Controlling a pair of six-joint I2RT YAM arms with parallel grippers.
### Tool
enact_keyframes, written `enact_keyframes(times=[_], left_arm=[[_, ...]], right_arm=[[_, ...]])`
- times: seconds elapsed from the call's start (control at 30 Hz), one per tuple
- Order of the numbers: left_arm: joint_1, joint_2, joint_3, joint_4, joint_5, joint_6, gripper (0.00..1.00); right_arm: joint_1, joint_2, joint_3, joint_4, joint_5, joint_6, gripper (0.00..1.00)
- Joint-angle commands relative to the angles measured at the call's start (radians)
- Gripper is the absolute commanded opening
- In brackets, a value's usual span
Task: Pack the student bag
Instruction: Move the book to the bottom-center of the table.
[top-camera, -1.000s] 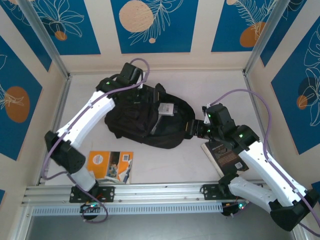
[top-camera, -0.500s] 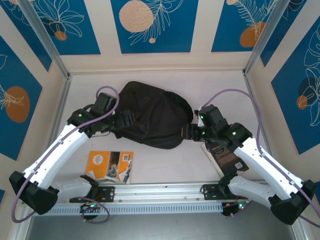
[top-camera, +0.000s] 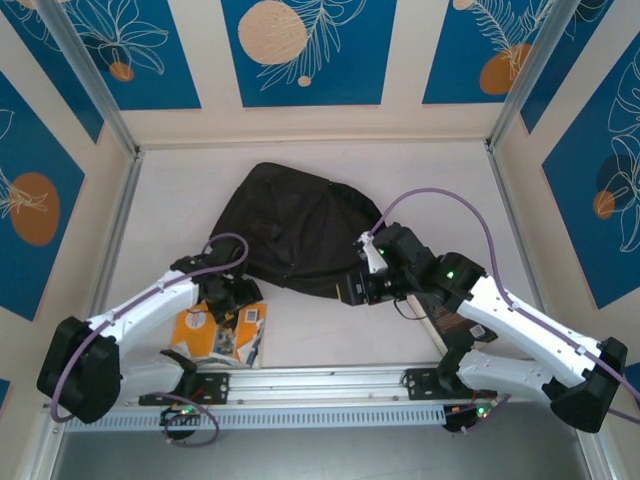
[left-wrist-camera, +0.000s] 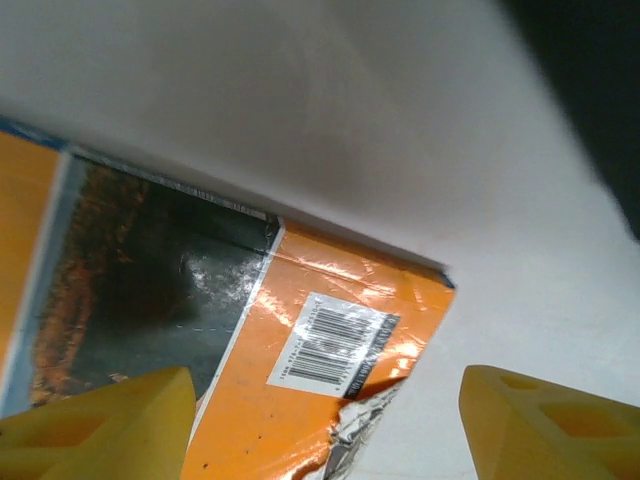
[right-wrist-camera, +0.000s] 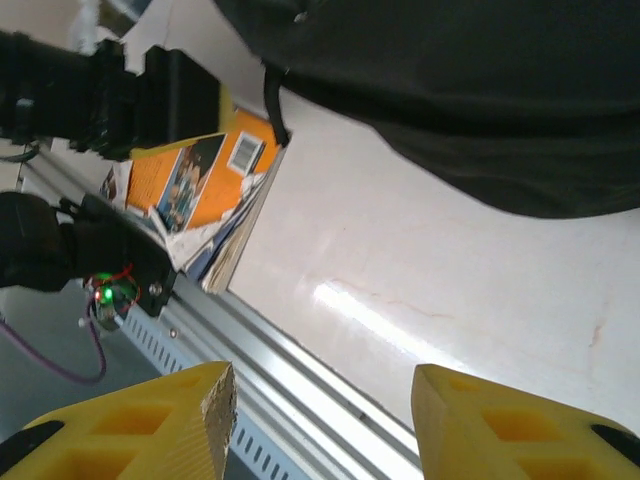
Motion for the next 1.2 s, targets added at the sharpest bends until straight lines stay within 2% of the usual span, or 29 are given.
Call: enact_keyframes(times=[0.0,0.1,0.27,0.43,0.53,0.63,0.7,0.9,1.0,1.1,1.17], left_arm=[[-0.006,0.008,-0.058,0.105,0.072,-0.058,0.68],[-0.031,0.022,-0.103,0.188,0.093,-0.064,0.66],[-0.129,0.095,-0.149,0.362,0.138,-0.095,0.65],[-0.238,0.195,-0.127,0.559,0.171,-0.111,0.65],[-0.285,0.263,-0.053,0.61,0.224,-0.055,0.66],[-0.308,0.29,0.031,0.567,0.277,0.021,0.67],[-0.308,0.247,0.048,0.519,0.268,0.046,0.69],[-0.281,-0.003,0.04,0.264,0.076,0.053,0.7],[-0.264,-0.047,0.043,0.103,-0.001,0.011,0.66],[-0.266,-0.061,-0.006,0.077,0.028,-0.049,0.6],[-0.269,-0.068,-0.045,0.09,0.055,-0.061,0.54]], right_arm=[[0.022,0.001,-0.019,0.021,-0.041,-0.018,0.5],[0.025,0.003,-0.029,0.031,-0.049,-0.014,0.5],[0.025,0.01,-0.045,0.036,-0.064,-0.015,0.5],[0.027,0.014,-0.069,0.038,-0.075,-0.011,0.5],[0.026,0.026,-0.088,0.037,-0.089,-0.01,0.5],[0.026,0.043,-0.107,0.036,-0.107,-0.008,0.5],[0.028,0.056,-0.119,0.038,-0.118,-0.005,0.5],[0.068,0.109,-0.158,0.083,-0.121,0.006,0.41],[0.075,0.175,-0.147,0.11,-0.106,-0.021,0.41],[0.072,0.275,-0.104,0.132,-0.081,-0.067,0.42],[0.073,0.357,-0.052,0.138,-0.061,-0.113,0.46]])
